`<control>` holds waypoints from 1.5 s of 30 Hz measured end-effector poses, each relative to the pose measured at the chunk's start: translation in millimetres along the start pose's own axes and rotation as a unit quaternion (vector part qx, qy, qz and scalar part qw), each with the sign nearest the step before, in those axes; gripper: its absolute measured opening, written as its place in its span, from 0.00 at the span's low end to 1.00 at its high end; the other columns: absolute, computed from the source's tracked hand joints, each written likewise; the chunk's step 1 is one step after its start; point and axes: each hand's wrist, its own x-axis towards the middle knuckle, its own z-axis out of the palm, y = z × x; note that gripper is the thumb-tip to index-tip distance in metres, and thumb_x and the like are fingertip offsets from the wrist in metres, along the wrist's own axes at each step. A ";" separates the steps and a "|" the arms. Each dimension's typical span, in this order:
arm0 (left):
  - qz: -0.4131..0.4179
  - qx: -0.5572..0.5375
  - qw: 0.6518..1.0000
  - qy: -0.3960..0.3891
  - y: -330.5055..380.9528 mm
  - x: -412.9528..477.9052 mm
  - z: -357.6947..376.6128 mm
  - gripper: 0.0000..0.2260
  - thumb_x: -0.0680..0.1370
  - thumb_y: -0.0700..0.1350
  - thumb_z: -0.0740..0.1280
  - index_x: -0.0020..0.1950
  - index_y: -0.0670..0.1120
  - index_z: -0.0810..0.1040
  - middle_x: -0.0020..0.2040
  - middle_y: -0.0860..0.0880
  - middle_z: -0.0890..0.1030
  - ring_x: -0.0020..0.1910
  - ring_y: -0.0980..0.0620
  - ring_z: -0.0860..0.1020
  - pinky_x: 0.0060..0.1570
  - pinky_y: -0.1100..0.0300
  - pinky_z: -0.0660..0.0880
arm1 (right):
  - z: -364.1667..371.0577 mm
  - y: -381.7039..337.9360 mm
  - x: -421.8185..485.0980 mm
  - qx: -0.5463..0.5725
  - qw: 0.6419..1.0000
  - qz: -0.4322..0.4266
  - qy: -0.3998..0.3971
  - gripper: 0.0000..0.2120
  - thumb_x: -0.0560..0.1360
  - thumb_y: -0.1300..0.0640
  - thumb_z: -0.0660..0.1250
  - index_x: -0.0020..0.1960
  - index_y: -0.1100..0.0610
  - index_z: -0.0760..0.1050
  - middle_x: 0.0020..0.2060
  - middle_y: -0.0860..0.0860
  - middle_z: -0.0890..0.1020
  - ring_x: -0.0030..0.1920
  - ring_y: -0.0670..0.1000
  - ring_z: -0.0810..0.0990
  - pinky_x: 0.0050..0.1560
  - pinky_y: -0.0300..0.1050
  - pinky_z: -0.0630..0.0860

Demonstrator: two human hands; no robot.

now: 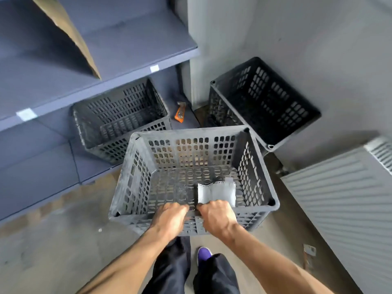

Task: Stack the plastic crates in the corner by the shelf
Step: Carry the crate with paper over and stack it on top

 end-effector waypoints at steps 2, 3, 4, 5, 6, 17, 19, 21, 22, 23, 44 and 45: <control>0.016 0.010 1.000 0.008 6.9 -1.0 -25.9 0.12 0.77 0.34 0.60 0.51 0.48 0.77 0.46 0.45 0.84 0.48 0.41 0.82 0.48 0.51 0.76 | -21.5 4.8 -9.4 0.008 1.000 0.024 0.013 0.12 0.77 0.62 0.58 0.57 0.53 0.76 0.49 0.54 0.84 0.49 0.57 0.82 0.44 0.47 0.71; 0.027 0.016 0.999 0.012 9.2 -0.4 -38.0 0.13 0.77 0.33 0.61 0.54 0.47 0.78 0.47 0.45 0.84 0.48 0.42 0.82 0.50 0.51 0.77 | -32.6 6.9 -13.3 0.007 0.999 0.034 0.019 0.12 0.77 0.62 0.59 0.56 0.54 0.77 0.48 0.54 0.84 0.48 0.56 0.82 0.43 0.47 0.71; 0.039 0.022 0.999 0.016 11.3 0.6 -50.1 0.13 0.77 0.34 0.62 0.55 0.47 0.78 0.47 0.45 0.84 0.49 0.42 0.82 0.51 0.51 0.77 | -44.2 8.6 -16.8 0.006 0.999 0.044 0.024 0.11 0.77 0.61 0.60 0.56 0.54 0.77 0.47 0.54 0.84 0.47 0.56 0.82 0.43 0.47 0.72; 0.051 0.024 0.998 0.022 11.9 2.3 -59.2 0.12 0.77 0.35 0.63 0.56 0.47 0.79 0.47 0.45 0.84 0.48 0.42 0.82 0.50 0.50 0.78 | -53.4 10.1 -19.1 0.003 0.998 0.053 0.030 0.11 0.77 0.61 0.60 0.56 0.54 0.78 0.46 0.53 0.84 0.47 0.55 0.83 0.43 0.47 0.72; 0.066 0.029 0.997 0.027 12.3 4.1 -70.4 0.11 0.77 0.36 0.63 0.56 0.47 0.78 0.47 0.45 0.84 0.48 0.42 0.83 0.50 0.50 0.79 | -64.0 11.9 -20.9 0.003 0.997 0.064 0.039 0.10 0.77 0.60 0.61 0.55 0.53 0.78 0.46 0.53 0.84 0.46 0.55 0.83 0.42 0.46 0.72; 0.181 0.112 0.974 0.075 -4.1 32.3 -179.7 0.09 0.78 0.37 0.63 0.54 0.47 0.79 0.46 0.45 0.84 0.48 0.43 0.82 0.52 0.49 0.77 | -145.1 15.8 -12.3 0.072 0.979 0.154 0.114 0.06 0.77 0.57 0.61 0.50 0.54 0.77 0.42 0.54 0.84 0.42 0.58 0.81 0.40 0.49 0.73; 0.198 0.117 0.970 0.076 -7.5 38.9 -196.1 0.08 0.78 0.38 0.64 0.54 0.47 0.79 0.46 0.46 0.84 0.48 0.44 0.82 0.53 0.49 0.76 | -156.1 15.2 -7.9 0.088 0.974 0.165 0.128 0.06 0.77 0.56 0.62 0.51 0.54 0.77 0.43 0.55 0.83 0.43 0.59 0.82 0.42 0.50 0.75; 0.213 0.122 0.966 0.079 -9.6 43.6 -212.6 0.05 0.80 0.43 0.66 0.54 0.48 0.79 0.46 0.47 0.84 0.47 0.46 0.82 0.54 0.50 0.76 | -166.7 15.6 -3.4 0.095 0.971 0.173 0.135 0.07 0.77 0.55 0.62 0.51 0.55 0.77 0.44 0.54 0.84 0.44 0.59 0.82 0.44 0.50 0.76; 0.221 0.127 0.963 0.082 -10.0 45.0 -221.2 0.05 0.80 0.45 0.66 0.54 0.48 0.80 0.46 0.47 0.84 0.47 0.46 0.81 0.54 0.51 0.75 | -172.5 15.6 -1.9 0.093 0.970 0.175 0.141 0.08 0.77 0.54 0.62 0.52 0.54 0.77 0.44 0.54 0.84 0.44 0.59 0.82 0.44 0.50 0.76; 0.227 0.135 0.961 0.084 -10.5 46.1 -229.5 0.05 0.80 0.46 0.66 0.54 0.48 0.80 0.46 0.47 0.84 0.48 0.46 0.81 0.54 0.51 0.75 | -177.8 15.6 -0.5 0.092 0.969 0.178 0.147 0.08 0.77 0.54 0.62 0.52 0.54 0.77 0.45 0.54 0.84 0.45 0.59 0.82 0.44 0.50 0.76; 0.317 0.257 0.900 0.150 85.7 109.3 -358.8 0.11 0.80 0.56 0.64 0.51 0.49 0.77 0.42 0.49 0.82 0.45 0.45 0.80 0.37 0.54 0.66 | -276.3 124.5 -19.6 0.068 0.943 0.240 0.222 0.07 0.76 0.56 0.63 0.53 0.53 0.76 0.44 0.52 0.83 0.44 0.56 0.81 0.36 0.46 0.69; 0.316 0.261 0.898 0.156 89.7 115.5 -357.4 0.11 0.80 0.55 0.63 0.53 0.49 0.77 0.43 0.48 0.83 0.46 0.44 0.81 0.38 0.54 0.67 | -276.1 130.5 -19.1 0.062 0.943 0.238 0.223 0.08 0.76 0.57 0.63 0.54 0.52 0.76 0.44 0.52 0.83 0.44 0.56 0.82 0.36 0.46 0.68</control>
